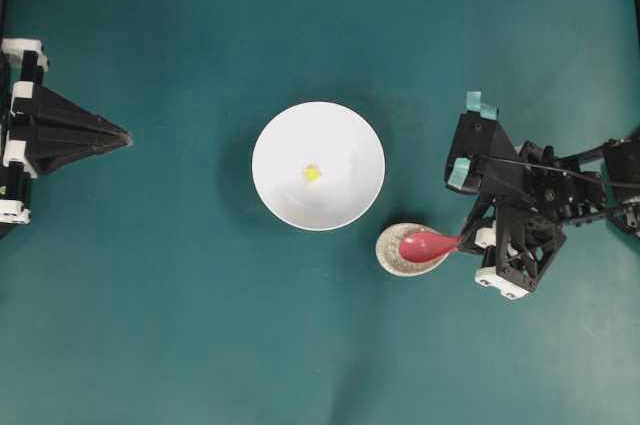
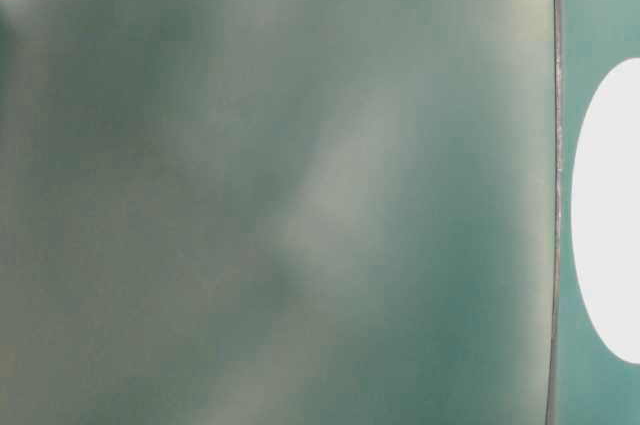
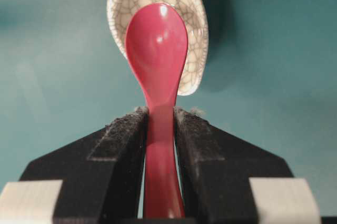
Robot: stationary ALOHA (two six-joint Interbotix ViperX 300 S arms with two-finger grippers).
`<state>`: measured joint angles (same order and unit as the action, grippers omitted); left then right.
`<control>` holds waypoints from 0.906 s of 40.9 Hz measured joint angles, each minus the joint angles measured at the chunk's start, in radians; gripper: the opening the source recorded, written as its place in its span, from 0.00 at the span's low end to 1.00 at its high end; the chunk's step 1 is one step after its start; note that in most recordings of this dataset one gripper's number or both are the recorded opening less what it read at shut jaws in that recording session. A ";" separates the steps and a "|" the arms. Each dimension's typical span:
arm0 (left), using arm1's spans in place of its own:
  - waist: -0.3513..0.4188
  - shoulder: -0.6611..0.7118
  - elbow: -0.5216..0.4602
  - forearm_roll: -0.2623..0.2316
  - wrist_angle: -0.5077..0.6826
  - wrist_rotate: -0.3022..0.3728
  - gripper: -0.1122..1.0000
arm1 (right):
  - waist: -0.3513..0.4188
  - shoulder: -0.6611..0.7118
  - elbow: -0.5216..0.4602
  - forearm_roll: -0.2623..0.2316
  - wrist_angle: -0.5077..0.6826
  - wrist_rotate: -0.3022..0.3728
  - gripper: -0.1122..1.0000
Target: Scoop the yellow hexagonal prism block from the bowl with a spoon using the right arm.
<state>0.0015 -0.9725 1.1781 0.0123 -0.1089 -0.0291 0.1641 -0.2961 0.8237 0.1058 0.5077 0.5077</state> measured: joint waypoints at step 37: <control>0.000 -0.015 0.000 -0.002 0.035 -0.054 0.09 | 0.000 -0.164 0.089 -0.144 -0.202 -0.008 0.58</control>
<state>0.0015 -0.9879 1.1781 0.0107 -0.0736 -0.0828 0.1641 -0.4602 0.9127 -0.0383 0.3053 0.5001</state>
